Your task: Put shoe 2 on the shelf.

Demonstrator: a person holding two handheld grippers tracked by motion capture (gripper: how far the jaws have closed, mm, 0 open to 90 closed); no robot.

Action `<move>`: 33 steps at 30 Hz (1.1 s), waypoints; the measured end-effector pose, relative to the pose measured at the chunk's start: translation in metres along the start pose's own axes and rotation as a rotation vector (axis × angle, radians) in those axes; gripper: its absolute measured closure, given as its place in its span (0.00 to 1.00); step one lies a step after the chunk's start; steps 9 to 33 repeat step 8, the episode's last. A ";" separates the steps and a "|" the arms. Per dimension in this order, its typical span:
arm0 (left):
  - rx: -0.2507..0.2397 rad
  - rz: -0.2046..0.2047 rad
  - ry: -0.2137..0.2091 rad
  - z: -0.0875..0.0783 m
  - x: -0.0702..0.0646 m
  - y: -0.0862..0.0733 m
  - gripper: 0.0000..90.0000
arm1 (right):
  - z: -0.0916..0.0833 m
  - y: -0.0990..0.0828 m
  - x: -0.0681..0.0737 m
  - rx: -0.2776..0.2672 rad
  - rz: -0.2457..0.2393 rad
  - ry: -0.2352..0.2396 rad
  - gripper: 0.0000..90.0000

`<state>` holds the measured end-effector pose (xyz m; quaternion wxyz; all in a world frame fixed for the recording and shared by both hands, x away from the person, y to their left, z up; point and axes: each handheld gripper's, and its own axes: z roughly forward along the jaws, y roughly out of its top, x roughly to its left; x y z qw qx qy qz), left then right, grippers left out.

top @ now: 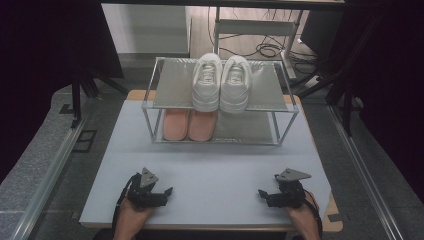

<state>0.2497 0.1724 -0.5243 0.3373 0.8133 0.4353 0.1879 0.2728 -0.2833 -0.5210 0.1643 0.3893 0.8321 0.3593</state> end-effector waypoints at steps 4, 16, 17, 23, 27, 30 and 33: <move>-0.004 -0.002 0.002 0.000 -0.001 0.000 0.19 | 0.000 0.000 0.000 -0.003 -0.002 -0.002 0.14; -0.001 0.003 0.002 0.000 0.000 0.000 0.19 | 0.000 -0.001 0.001 -0.005 0.001 -0.007 0.15; -0.001 0.003 0.002 0.000 0.000 0.000 0.19 | 0.000 -0.001 0.001 -0.005 0.001 -0.007 0.15; -0.001 0.003 0.002 0.000 0.000 0.000 0.19 | 0.000 -0.001 0.001 -0.005 0.001 -0.007 0.15; -0.001 0.003 0.002 0.000 0.000 0.000 0.19 | 0.000 -0.001 0.001 -0.005 0.001 -0.007 0.15; -0.001 0.003 0.002 0.000 0.000 0.000 0.19 | 0.000 -0.001 0.001 -0.005 0.001 -0.007 0.15; -0.001 0.003 0.002 0.000 0.000 0.000 0.19 | 0.000 -0.001 0.001 -0.005 0.001 -0.007 0.15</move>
